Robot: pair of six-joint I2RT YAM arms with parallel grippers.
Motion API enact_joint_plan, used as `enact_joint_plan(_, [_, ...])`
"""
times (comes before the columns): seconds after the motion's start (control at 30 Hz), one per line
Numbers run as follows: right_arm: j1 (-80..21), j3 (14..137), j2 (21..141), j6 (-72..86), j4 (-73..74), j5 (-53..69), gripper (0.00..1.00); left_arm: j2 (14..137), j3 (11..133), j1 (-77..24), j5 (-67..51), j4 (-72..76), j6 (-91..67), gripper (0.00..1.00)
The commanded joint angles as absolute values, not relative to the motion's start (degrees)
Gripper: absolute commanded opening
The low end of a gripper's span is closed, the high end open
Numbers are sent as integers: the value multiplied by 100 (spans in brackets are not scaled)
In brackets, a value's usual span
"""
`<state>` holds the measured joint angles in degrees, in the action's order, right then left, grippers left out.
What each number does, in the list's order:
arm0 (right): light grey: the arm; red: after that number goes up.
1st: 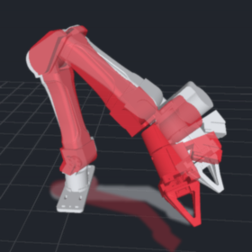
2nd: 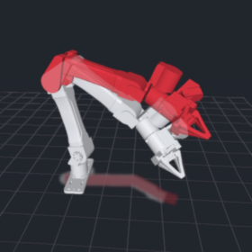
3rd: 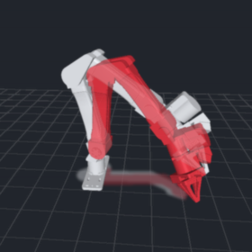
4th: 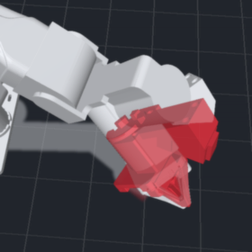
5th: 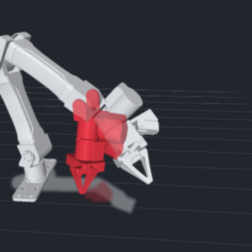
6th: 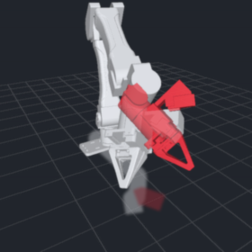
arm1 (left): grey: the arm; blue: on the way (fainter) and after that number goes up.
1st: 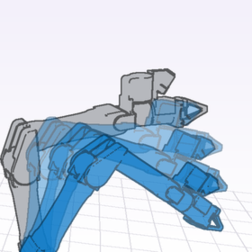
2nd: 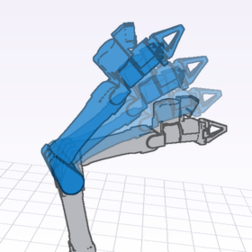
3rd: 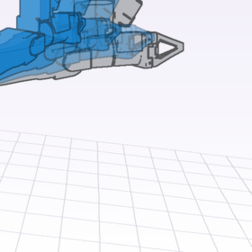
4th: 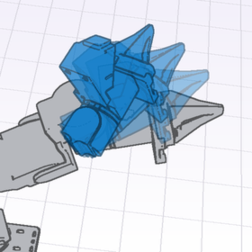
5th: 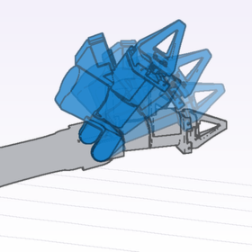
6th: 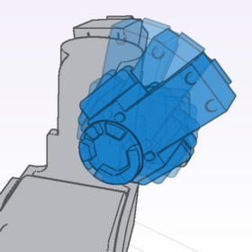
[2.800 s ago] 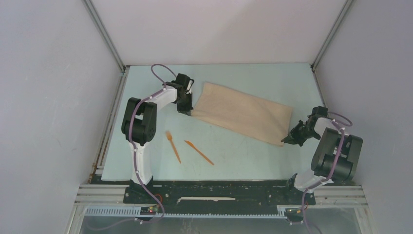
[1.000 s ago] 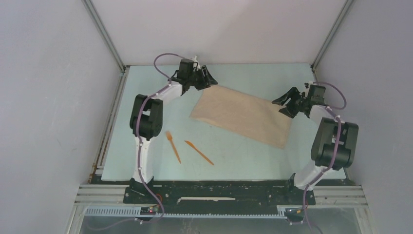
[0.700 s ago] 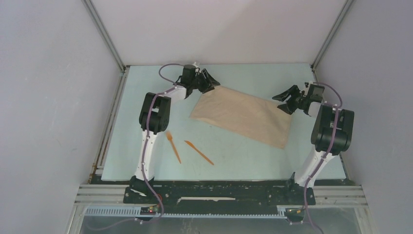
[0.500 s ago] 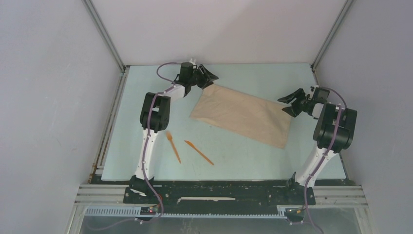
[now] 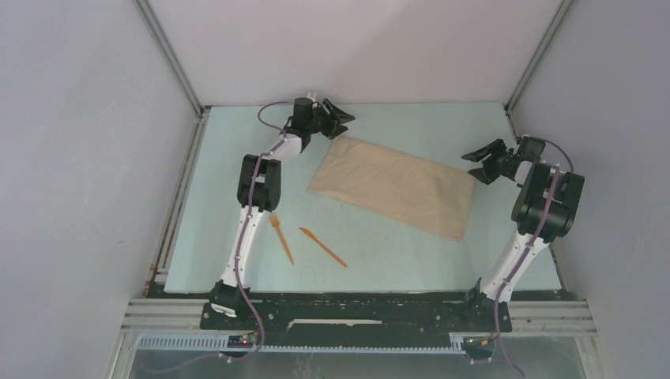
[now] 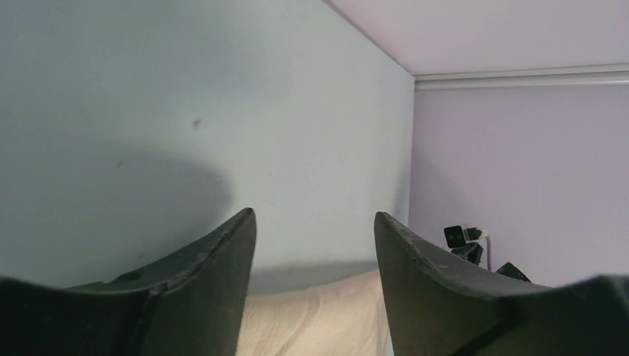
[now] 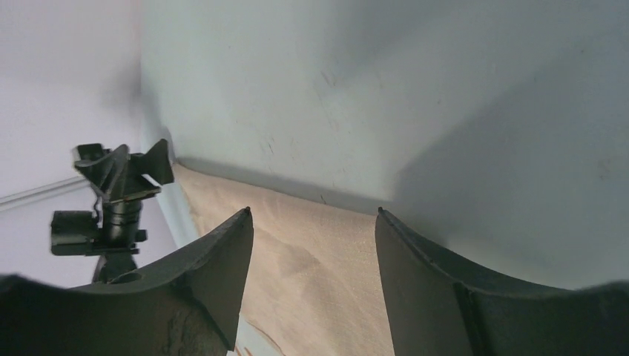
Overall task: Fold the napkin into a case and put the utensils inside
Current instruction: Smooth out the rectangle-folded napkin at the center of the board.
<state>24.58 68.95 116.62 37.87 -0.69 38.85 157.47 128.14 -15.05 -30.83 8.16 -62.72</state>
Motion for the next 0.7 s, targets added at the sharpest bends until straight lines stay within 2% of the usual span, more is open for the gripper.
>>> enact_joint_plan(0.0, [2392, 7295, 11312, 3241, 610, 3595, 69, 15894, 13878, -1371, -3376, 274, -5935, 70])
enact_joint_plan(0.13, [2280, 7376, 10650, 2721, 1528, 3364, 69, 15090, 13373, -1337, -3497, -202, -5017, 74])
enact_joint_plan(0.37, [1904, 7163, 9948, 2407, 2062, 3648, 70, 13435, 11014, -1425, -3432, 366, -4487, 74])
enact_joint_plan(0.53, [1878, 6916, 10207, 2562, 1741, 3984, 70, 13242, 10128, -1640, -3357, 903, -4662, 73])
enact_joint_plan(0.67, [1960, 6902, 10591, 2629, 1490, 4229, 70, 13780, 10029, -1679, -3410, 1737, -5584, 64])
